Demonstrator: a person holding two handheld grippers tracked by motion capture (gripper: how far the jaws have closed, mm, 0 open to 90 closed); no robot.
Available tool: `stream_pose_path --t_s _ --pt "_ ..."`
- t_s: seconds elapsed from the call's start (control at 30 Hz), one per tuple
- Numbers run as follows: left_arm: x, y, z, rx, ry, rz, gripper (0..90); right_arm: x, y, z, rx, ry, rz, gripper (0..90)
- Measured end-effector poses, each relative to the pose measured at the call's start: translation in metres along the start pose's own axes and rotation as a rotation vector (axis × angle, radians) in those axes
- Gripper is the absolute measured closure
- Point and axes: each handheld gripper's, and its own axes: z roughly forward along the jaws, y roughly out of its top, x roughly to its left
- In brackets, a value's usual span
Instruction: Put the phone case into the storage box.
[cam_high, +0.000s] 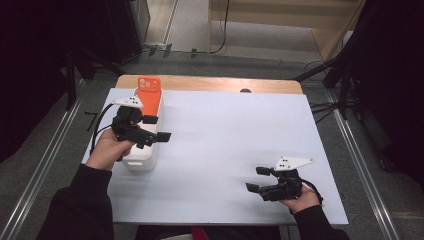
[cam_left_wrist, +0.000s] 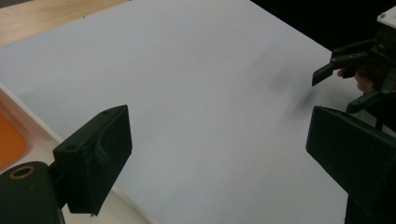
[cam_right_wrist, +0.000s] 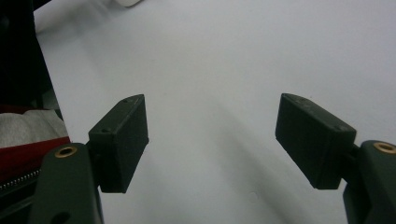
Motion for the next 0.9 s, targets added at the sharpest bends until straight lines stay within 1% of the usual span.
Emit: stream_pose_path --t_s 0.07,0.13,0.27,0.33,0.4,0.53,0.63,0.67,0.77,0.8,0.9 --pt "-0.002 -0.002 0.001 -0.006 -0.002 0.008 7.2 0.0 0.0 0.0 0.0 0.0 0.002 24.2" --pt "-0.006 -0.004 0.002 -0.008 0.008 0.016 7.2 -0.001 0.0 -0.001 0.001 0.0 0.002 24.1" --pt "-0.011 -0.01 0.004 -0.024 0.013 0.024 7.2 -0.001 0.0 0.0 0.004 0.001 0.002 24.1" --pt "-0.013 -0.014 0.004 -0.026 0.0 0.04 7.2 -0.001 0.0 0.0 0.004 0.001 -0.001 24.1" --pt "-0.015 -0.017 0.004 -0.029 -0.017 0.043 7.2 -0.001 0.0 0.0 0.005 0.001 0.0 24.1" --pt "-0.02 -0.023 0.003 -0.025 0.0 0.056 7.1 0.0 -0.001 -0.001 0.006 -0.001 0.003 24.1" --pt "-0.023 -0.028 0.005 -0.021 -0.001 0.064 7.2 -0.001 -0.001 0.0 0.007 0.0 0.003 24.1" --pt "-0.025 -0.03 0.005 -0.017 0.01 0.079 7.2 -0.001 -0.001 0.0 0.006 0.0 0.003 24.1" --pt "-0.031 -0.034 0.007 -0.033 0.008 0.106 7.2 -0.001 0.0 0.0 0.006 0.002 0.0 24.1" --pt "-0.033 -0.035 0.008 -0.039 0.005 0.108 7.2 -0.001 0.0 0.0 0.007 0.002 0.001 24.1" --pt "-0.039 -0.038 0.01 -0.035 0.001 0.115 7.2 0.0 0.0 0.0 0.008 0.002 0.001 24.1"
